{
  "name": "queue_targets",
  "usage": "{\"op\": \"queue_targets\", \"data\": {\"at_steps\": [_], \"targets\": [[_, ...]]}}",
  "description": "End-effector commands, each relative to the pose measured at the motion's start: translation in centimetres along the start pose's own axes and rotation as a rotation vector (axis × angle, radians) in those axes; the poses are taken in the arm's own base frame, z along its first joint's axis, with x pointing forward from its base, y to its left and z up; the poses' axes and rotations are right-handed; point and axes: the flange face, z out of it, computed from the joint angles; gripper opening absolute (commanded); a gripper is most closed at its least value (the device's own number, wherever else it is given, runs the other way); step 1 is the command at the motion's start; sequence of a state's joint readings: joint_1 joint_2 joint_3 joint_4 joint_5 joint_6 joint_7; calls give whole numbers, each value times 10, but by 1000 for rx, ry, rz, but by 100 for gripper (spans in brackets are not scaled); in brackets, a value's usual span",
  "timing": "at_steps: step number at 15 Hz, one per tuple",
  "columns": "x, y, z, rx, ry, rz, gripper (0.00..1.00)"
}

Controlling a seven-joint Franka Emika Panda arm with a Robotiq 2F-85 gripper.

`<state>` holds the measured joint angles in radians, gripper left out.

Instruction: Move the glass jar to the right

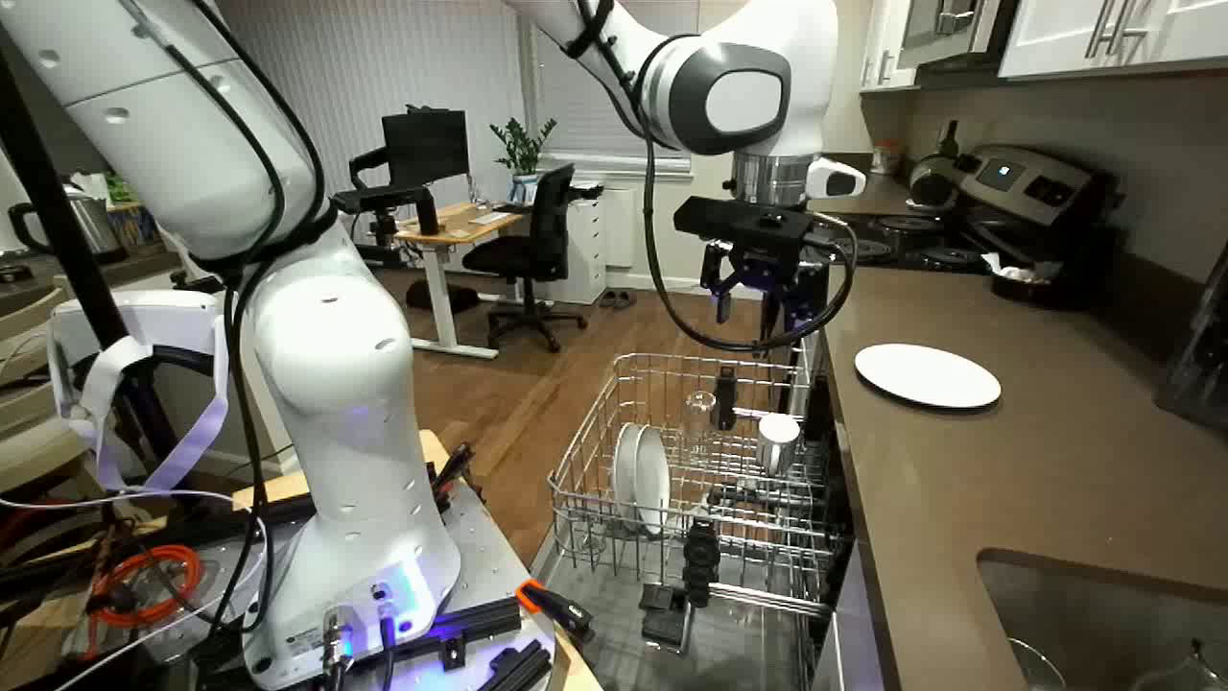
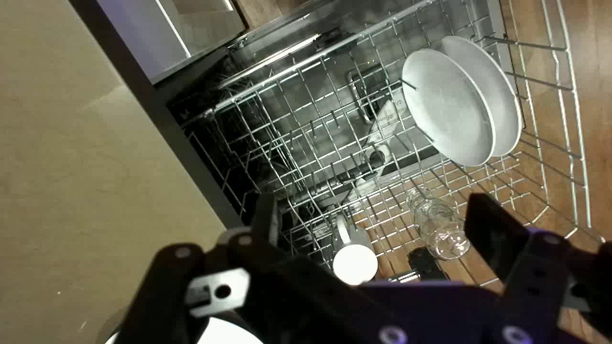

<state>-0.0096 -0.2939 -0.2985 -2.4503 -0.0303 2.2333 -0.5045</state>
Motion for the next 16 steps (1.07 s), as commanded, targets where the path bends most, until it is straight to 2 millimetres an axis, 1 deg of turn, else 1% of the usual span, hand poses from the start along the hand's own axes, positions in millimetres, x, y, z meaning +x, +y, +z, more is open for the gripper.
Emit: {"op": "queue_targets", "data": {"at_steps": [1, 7, 9, 11, 13, 16], "targets": [[0, 0, 0, 0, -1, 0, 100], [0, 0, 0, 0, -1, 0, 100], [10, -7, 0, -5, 14, -30, 100], [23, -22, 2, -19, 24, -79, 100], [41, -44, 6, -39, 41, -156, 100], [76, -85, 15, -51, 69, -283, 100]]}}
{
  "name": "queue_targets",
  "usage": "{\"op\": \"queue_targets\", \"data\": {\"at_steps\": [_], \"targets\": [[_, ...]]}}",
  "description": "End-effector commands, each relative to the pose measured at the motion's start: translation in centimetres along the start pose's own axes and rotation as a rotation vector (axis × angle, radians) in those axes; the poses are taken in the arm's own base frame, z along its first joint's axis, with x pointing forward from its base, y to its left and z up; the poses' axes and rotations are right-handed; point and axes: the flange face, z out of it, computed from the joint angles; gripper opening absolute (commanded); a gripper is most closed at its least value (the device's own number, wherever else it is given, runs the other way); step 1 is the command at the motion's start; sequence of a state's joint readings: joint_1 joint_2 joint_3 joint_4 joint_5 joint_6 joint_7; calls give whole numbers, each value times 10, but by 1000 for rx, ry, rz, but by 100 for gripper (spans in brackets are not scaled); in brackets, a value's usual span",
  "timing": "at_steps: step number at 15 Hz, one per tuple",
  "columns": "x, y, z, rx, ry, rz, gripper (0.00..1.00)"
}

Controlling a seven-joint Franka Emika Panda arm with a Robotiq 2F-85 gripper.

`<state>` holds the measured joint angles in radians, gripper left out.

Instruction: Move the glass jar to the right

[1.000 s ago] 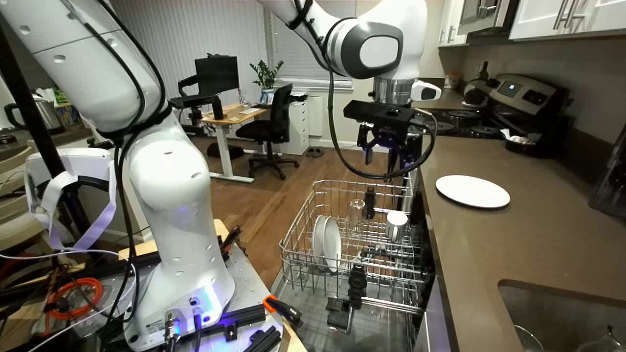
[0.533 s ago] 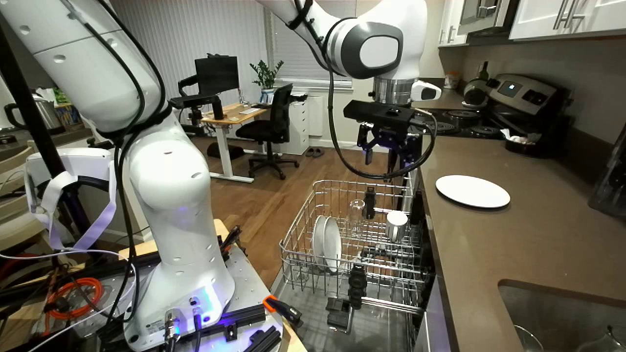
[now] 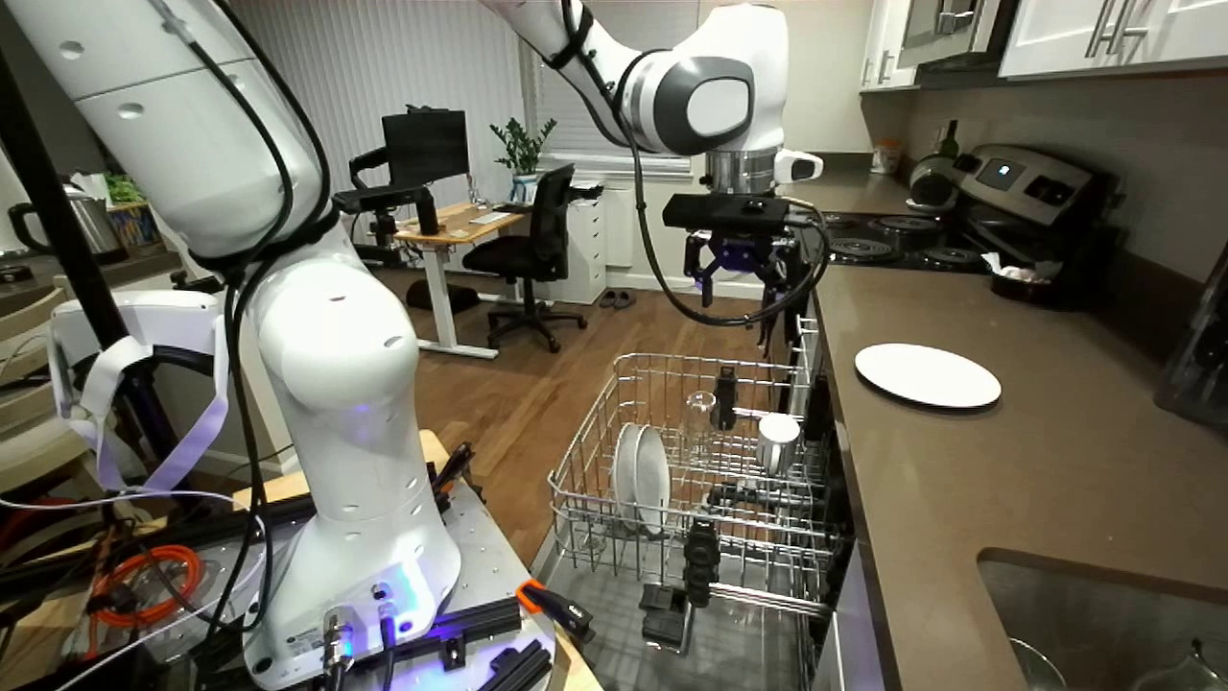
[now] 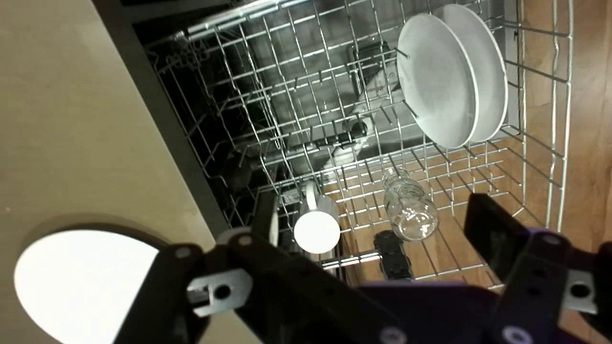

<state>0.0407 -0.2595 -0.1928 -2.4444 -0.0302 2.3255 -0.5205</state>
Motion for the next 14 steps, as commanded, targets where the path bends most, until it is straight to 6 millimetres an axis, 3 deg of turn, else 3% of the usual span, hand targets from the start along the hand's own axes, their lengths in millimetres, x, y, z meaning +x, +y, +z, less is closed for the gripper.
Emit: {"op": "queue_targets", "data": {"at_steps": [1, 6, 14], "targets": [[48, -31, 14, -4, 27, -146, 100], [114, -77, 49, 47, 2, -304, 100], [204, -105, 115, 36, -49, -418, 100]]}}
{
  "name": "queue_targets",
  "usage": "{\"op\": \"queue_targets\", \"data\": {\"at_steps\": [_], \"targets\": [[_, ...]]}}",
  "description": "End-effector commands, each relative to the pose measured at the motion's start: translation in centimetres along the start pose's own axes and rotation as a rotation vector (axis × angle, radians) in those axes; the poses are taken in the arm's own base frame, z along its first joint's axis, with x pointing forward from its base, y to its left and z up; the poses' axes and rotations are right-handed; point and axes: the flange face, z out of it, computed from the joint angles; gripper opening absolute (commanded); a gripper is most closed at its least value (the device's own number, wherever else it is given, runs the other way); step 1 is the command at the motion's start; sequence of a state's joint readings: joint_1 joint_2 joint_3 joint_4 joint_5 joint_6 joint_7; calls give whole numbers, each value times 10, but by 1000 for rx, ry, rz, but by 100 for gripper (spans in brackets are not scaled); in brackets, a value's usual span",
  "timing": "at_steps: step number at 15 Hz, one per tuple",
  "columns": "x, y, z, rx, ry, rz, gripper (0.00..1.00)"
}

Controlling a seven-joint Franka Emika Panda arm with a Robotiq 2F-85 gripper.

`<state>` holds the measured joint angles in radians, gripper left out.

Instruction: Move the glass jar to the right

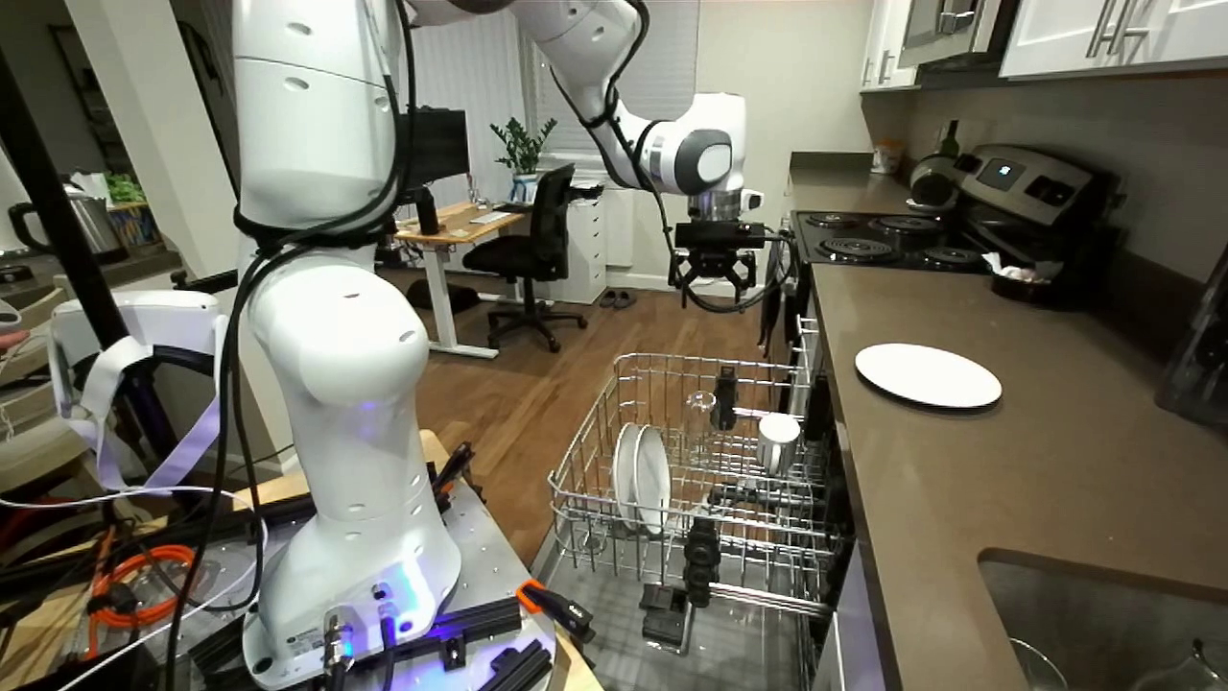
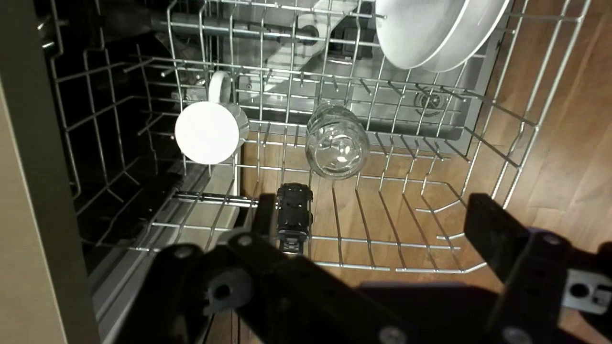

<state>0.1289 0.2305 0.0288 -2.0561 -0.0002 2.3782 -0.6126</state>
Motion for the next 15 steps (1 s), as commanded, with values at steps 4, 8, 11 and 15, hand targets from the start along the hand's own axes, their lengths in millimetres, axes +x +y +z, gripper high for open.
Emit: {"op": "queue_targets", "data": {"at_steps": [4, 8, 11, 15], "targets": [[37, 8, 27, -1, -14, -49, 100], [48, 7, 45, -15, -7, -54, 100], [59, 1, 77, -17, 17, -29, 100], [72, -12, 126, 4, 54, -3, 100]]}}
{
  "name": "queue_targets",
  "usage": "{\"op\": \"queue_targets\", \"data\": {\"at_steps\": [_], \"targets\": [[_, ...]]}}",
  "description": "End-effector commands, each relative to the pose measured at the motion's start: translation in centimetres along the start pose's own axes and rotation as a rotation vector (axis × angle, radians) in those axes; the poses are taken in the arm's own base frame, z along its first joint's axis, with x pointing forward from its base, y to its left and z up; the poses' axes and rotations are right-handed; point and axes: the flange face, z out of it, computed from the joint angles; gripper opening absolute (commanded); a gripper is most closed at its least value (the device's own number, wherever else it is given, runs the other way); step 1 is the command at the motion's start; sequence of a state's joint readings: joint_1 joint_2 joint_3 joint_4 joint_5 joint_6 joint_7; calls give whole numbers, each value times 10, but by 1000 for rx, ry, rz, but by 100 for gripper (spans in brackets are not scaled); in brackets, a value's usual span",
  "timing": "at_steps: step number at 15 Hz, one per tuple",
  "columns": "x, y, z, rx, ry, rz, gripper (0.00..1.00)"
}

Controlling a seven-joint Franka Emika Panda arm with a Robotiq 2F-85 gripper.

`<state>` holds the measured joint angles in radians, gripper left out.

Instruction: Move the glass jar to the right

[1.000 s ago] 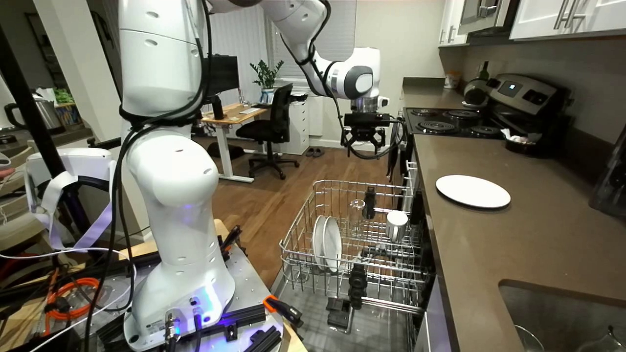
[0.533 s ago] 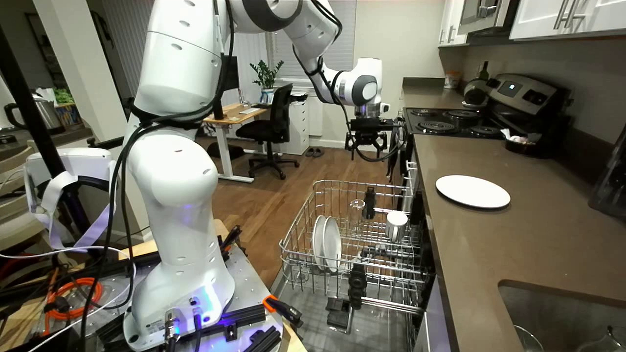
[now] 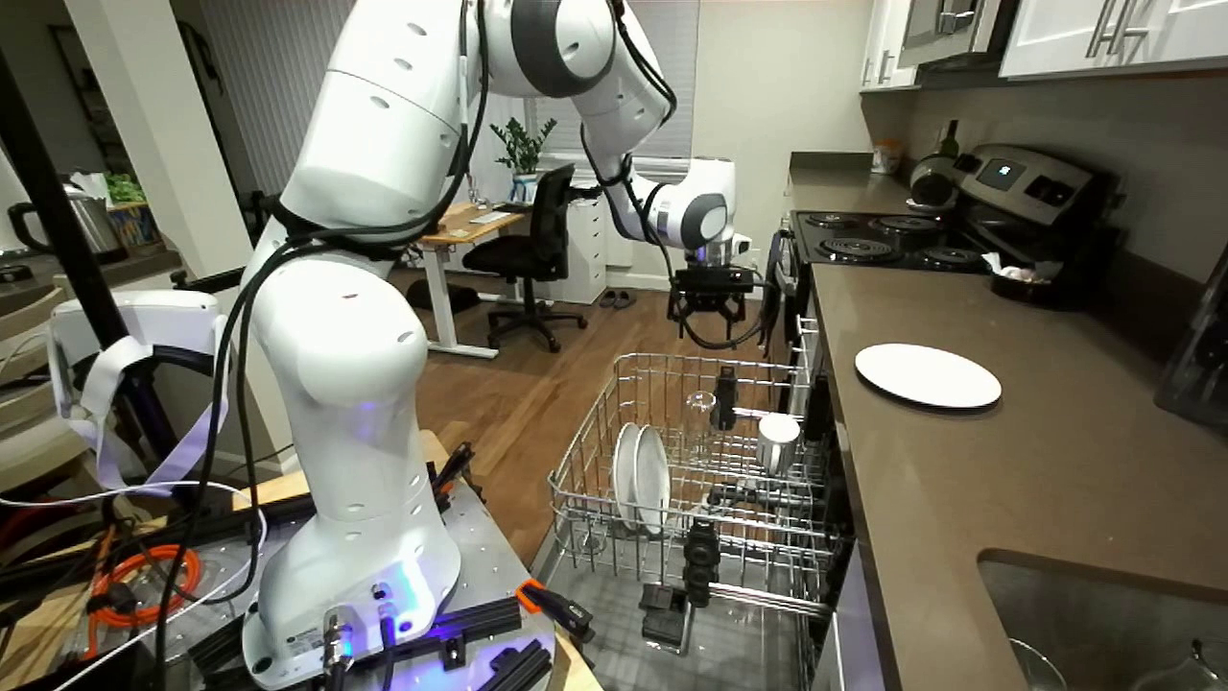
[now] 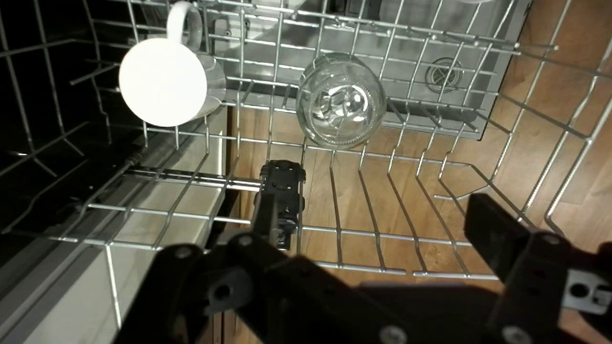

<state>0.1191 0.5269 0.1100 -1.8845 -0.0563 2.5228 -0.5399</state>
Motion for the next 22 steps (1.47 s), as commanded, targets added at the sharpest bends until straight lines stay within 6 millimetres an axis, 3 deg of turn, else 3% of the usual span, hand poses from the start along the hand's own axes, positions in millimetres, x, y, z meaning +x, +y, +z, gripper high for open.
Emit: {"op": "queue_targets", "data": {"at_steps": [1, 9, 16, 22], "targets": [[12, -4, 39, -5, 15, 21, 100], [17, -3, 105, -100, -38, 26, 100], [15, -6, 140, -91, -112, 68, 100], [3, -7, 171, -62, -142, 90, 100]]}}
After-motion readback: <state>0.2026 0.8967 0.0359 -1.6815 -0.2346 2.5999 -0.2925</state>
